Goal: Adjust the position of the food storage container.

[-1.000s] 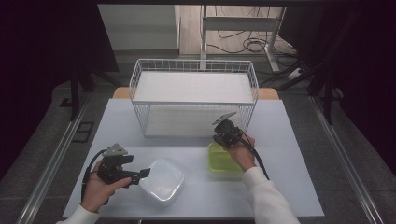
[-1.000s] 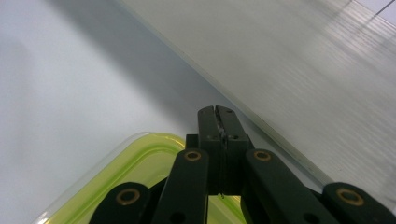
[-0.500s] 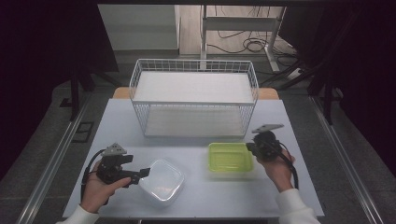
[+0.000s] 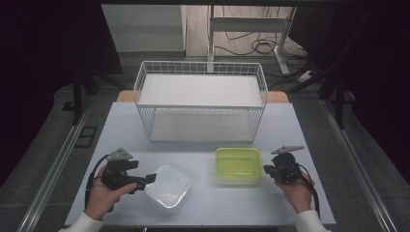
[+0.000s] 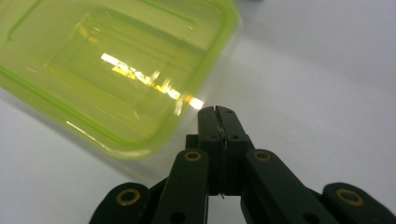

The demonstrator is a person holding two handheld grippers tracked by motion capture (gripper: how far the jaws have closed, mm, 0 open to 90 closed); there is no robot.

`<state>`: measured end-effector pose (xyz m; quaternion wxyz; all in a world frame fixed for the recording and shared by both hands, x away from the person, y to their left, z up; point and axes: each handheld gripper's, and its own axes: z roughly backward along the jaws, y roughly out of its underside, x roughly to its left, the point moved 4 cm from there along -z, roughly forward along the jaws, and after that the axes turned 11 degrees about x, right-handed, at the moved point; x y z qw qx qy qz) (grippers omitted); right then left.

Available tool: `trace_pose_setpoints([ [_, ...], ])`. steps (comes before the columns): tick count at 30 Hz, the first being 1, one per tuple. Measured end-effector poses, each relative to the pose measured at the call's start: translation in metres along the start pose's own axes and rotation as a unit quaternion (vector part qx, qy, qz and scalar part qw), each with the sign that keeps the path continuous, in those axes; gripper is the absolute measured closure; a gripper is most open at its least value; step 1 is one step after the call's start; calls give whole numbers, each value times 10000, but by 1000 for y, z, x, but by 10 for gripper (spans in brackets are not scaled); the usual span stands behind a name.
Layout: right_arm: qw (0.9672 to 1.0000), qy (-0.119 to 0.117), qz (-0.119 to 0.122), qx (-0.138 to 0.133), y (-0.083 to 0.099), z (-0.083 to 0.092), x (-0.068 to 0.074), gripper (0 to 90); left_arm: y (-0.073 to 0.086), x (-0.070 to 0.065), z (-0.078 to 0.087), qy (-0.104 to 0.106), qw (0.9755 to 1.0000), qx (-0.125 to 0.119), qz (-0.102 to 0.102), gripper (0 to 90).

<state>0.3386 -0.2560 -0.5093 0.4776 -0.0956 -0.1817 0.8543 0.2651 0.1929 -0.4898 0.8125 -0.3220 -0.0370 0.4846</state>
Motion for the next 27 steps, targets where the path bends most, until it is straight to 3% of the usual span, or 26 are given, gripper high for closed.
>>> trace_pose_setpoints([
  [21, 9993, -173, 327, 59, -32, -23, 48, 895, 1, 1, -2, 1, 10000, 32, -5, 122],
  [27, 9990, -196, 405, 27, -36, -28, 56, 896, 1, 0, -2, 2, 10000, 36, -11, 122],
])
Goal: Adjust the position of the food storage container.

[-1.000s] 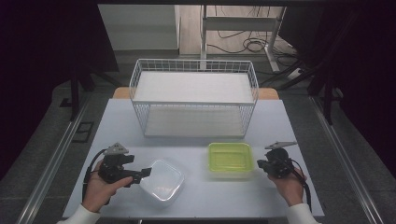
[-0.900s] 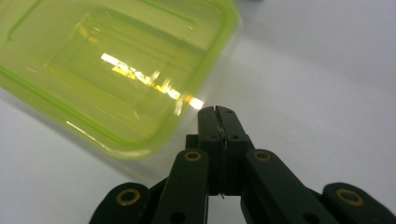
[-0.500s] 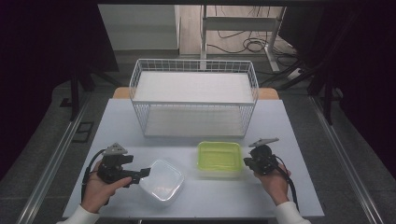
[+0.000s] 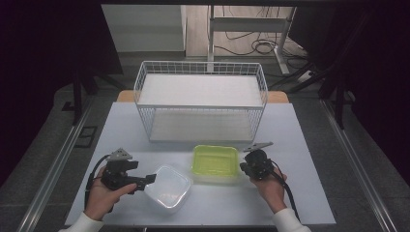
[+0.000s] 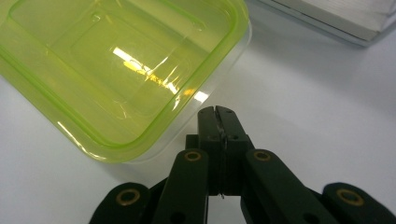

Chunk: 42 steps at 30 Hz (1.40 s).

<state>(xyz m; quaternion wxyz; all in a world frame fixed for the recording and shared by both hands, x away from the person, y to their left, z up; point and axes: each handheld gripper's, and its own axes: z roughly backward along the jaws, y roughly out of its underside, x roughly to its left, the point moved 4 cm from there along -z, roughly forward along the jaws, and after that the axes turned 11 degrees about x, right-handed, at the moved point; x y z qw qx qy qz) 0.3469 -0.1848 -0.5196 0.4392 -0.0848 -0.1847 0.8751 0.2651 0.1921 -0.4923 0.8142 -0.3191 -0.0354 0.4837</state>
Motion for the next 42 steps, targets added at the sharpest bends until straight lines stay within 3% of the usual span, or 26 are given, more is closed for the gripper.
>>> trace_pose_setpoints([
  [5, 9999, -16, 135, -81, -5, -3, 6, 895, 0, 0, 1, 2, 10000, -15, 6, 122],
  [9, 9997, -3, 86, -210, -4, 2, 2, 896, 0, 0, 2, 18, 10000, -37, 36, 123],
  [20, 9956, -432, -186, -812, 13, 53, -11, 880, -7, -7, 7, 91, 9997, -181, 102, 138],
  [23, 9942, -535, -242, -901, 19, 63, -13, 703, -10, -10, 7, 121, 9997, -204, 65, 137],
  [25, 9908, -542, -424, -1163, 21, 69, -15, 432, -14, -13, 7, 92, 9997, -238, 18, 131],
  [26, 9908, -542, -424, -1163, 21, 69, -15, 432, -14, -13, 7, 92, 9997, -238, 18, 130],
  [28, 9892, -597, -505, -1237, 20, 71, -16, 328, -17, -14, 7, 84, 9996, -259, 10, 128],
  [30, 9877, -781, -504, -1256, 19, 71, -16, 263, -21, -15, 7, 115, 9996, -274, 38, 127],
  [35, 9862, -959, -327, -1309, 19, 71, -12, 223, -26, -16, 6, 192, 9995, -230, 65, 132],
  [42, 9824, -1152, -437, -1407, 17, 74, -13, 222, -30, -17, 4, 311, 9993, -192, 39, 140],
])
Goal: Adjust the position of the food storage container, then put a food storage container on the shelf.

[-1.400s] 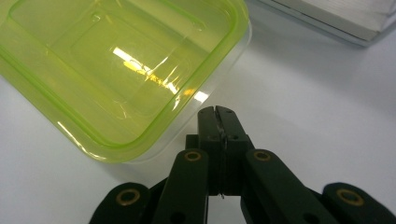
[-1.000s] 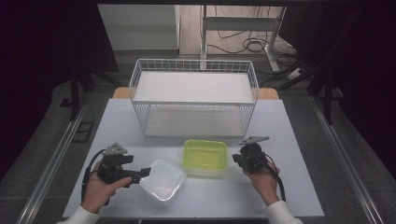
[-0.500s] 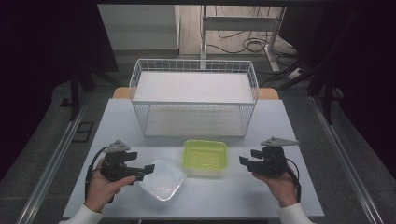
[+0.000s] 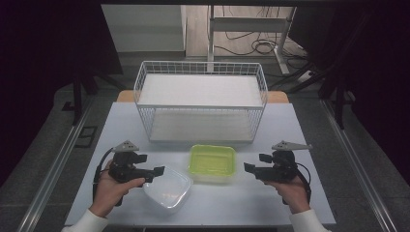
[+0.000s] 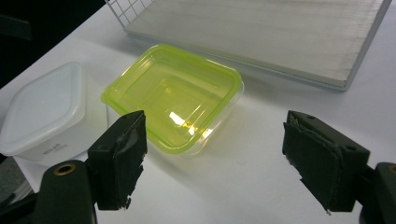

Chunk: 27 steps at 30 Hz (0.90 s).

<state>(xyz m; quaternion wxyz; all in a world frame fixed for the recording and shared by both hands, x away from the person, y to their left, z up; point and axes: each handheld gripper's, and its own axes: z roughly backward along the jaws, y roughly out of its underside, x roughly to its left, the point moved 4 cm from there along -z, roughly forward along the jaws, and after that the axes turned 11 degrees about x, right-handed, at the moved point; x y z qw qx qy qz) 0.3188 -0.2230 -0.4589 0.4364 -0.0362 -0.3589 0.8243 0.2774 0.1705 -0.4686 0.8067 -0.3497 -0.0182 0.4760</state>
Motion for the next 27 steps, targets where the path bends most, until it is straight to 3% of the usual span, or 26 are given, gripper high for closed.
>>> trace_pose_setpoints([
  [9, 9999, -6, -45, 116, -1, -2, 0, 248, -19, -6, -5, 19, 10000, 57, 37, 154],
  [15, 9998, -69, -159, 129, -5, -3, -2, 260, -43, -14, -13, 235, 9996, 158, -99, 174],
  [27, 9994, -3, -277, 182, -17, -15, -7, 276, -84, -14, -42, 642, 9968, 477, 12, 260],
])
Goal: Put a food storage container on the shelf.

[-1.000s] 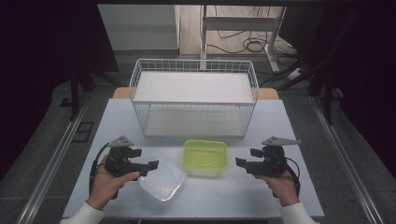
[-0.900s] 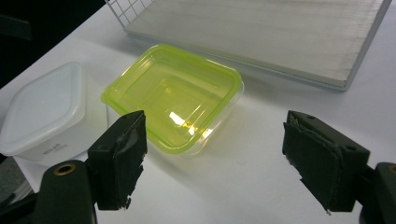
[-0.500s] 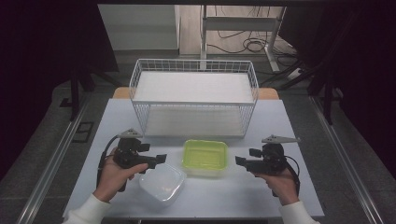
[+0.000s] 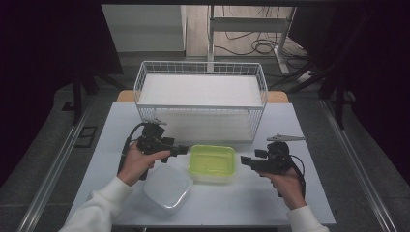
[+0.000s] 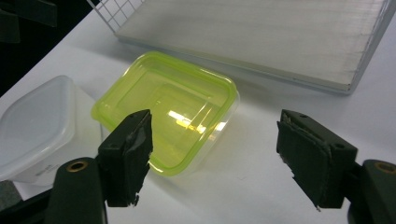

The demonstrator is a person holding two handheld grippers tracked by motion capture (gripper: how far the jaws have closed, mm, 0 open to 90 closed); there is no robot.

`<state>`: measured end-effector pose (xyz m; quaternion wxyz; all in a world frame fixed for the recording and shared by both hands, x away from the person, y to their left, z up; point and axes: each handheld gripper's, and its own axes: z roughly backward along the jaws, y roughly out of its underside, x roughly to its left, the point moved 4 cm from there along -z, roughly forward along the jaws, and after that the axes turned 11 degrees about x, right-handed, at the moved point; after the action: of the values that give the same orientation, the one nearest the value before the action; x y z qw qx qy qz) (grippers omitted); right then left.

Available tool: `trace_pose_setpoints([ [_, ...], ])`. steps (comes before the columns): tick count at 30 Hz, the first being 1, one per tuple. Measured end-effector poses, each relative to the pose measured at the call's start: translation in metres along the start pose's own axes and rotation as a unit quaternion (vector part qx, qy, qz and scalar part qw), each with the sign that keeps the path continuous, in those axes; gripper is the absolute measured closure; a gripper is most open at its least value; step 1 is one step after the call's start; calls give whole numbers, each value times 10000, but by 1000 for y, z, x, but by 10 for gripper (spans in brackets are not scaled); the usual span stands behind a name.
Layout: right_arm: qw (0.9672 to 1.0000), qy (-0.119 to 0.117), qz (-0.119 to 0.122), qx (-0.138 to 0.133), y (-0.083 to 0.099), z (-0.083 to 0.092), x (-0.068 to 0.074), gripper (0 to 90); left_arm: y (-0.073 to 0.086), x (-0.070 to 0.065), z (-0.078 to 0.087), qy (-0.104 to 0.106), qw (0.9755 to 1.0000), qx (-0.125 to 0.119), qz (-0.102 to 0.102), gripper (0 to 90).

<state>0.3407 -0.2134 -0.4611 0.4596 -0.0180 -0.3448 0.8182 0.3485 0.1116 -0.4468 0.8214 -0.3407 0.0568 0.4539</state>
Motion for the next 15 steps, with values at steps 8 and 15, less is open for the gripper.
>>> trace_pose_setpoints([
  [8, 9997, -107, -210, 53, -4, -11, -7, 324, -10, 6, -22, 44, 9993, 293, 225, 311],
  [15, 9993, -212, -254, 182, -5, -22, -7, 343, -7, 17, -33, 129, 9976, 467, 486, 329],
])
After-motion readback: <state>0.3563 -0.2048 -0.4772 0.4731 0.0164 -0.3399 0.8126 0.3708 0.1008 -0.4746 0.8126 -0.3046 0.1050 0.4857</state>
